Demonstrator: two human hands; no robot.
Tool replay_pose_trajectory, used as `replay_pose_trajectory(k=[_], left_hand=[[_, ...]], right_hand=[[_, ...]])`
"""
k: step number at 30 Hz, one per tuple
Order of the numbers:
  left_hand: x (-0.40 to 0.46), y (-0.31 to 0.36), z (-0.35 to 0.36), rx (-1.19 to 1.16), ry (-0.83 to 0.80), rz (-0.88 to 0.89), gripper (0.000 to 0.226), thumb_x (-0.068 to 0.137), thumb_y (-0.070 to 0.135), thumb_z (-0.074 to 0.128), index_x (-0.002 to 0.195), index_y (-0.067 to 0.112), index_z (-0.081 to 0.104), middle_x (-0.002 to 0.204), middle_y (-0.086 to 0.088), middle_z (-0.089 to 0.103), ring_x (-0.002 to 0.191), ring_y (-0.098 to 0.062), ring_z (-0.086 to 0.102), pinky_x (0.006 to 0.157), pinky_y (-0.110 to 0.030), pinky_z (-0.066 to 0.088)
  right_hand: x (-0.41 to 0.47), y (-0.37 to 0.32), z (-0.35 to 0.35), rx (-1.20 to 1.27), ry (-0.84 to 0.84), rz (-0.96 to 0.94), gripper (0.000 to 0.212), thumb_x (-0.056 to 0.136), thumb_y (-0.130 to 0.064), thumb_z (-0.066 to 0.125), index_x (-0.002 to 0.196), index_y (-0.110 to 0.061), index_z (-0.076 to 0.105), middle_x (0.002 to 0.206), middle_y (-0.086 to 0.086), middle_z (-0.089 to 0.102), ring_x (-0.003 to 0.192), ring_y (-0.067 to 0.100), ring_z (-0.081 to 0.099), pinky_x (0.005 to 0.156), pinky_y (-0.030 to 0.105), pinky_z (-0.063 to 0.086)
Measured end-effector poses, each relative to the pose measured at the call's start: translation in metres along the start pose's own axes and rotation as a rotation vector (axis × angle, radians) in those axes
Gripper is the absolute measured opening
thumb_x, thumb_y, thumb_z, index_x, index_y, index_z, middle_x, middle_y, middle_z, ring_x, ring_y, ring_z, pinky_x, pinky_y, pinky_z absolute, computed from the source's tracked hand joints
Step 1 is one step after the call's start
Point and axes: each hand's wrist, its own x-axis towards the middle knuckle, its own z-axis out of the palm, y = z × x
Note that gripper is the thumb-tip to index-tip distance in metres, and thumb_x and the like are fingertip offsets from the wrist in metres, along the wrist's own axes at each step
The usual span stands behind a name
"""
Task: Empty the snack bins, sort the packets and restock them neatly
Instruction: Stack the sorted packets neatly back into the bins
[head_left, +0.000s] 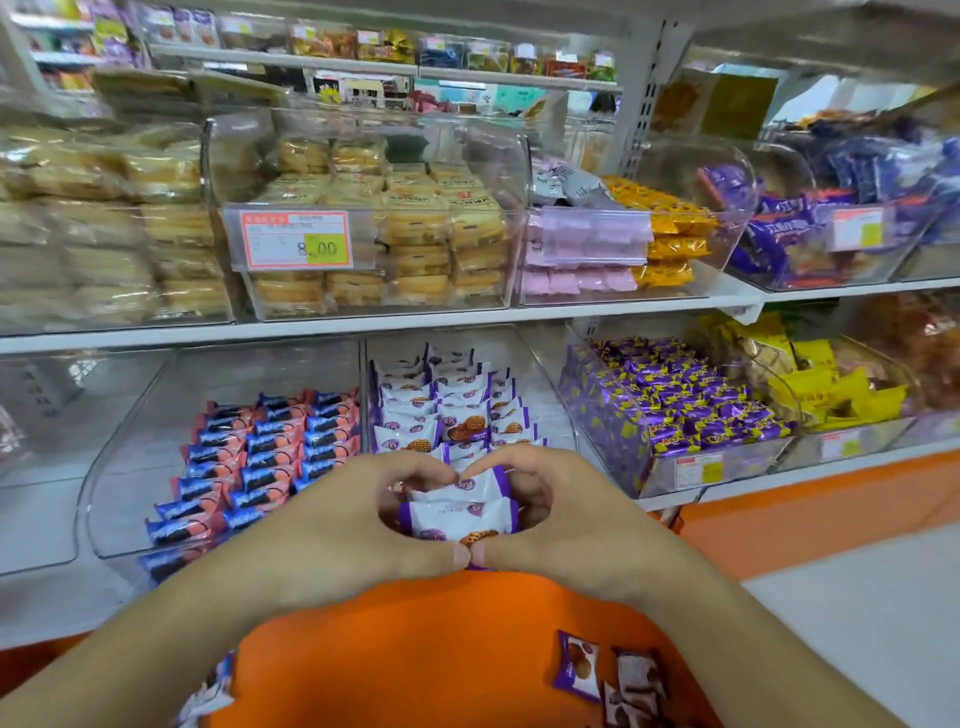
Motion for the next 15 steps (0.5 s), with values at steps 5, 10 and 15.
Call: replay_pose_trajectory(k=[5, 10, 15], left_hand=[[0.047, 0.027, -0.005, 0.302, -0.128, 0.021, 0.093, 0.069, 0.066, 0.084, 0.15, 0.035, 0.048, 0.145, 0.023, 0.051, 0.124, 0.007, 0.051, 0.11, -0.02, 0.04], [0.098, 0.027, -0.009, 0.267, -0.074, 0.047, 0.071, 0.071, 0.06, 0.086, 0.133, 0.035, 0.062, 0.129, 0.022, 0.063, 0.116, 0.007, 0.059, 0.106, -0.023, 0.044], [0.169, 0.015, -0.001, 0.238, 0.189, 0.063, 0.069, 0.075, 0.059, 0.084, 0.134, 0.032, 0.06, 0.124, 0.016, 0.065, 0.111, -0.005, 0.062, 0.09, -0.024, 0.046]], right_hand=[[0.012, 0.006, -0.023, -0.005, 0.086, 0.003, 0.048, 0.075, -0.001, 0.09, 0.112, -0.023, 0.07, 0.104, -0.001, 0.081, 0.096, 0.021, 0.077, 0.094, 0.049, 0.06], [0.028, 0.023, -0.05, 0.082, 0.179, -0.008, 0.053, 0.077, 0.003, 0.088, 0.118, -0.024, 0.068, 0.11, -0.008, 0.078, 0.103, 0.006, 0.073, 0.089, 0.028, 0.059], [0.058, 0.067, -0.079, -0.448, 0.365, -0.017, 0.054, 0.095, -0.029, 0.076, 0.144, -0.039, 0.055, 0.146, -0.024, 0.052, 0.139, -0.001, 0.043, 0.118, 0.028, 0.038]])
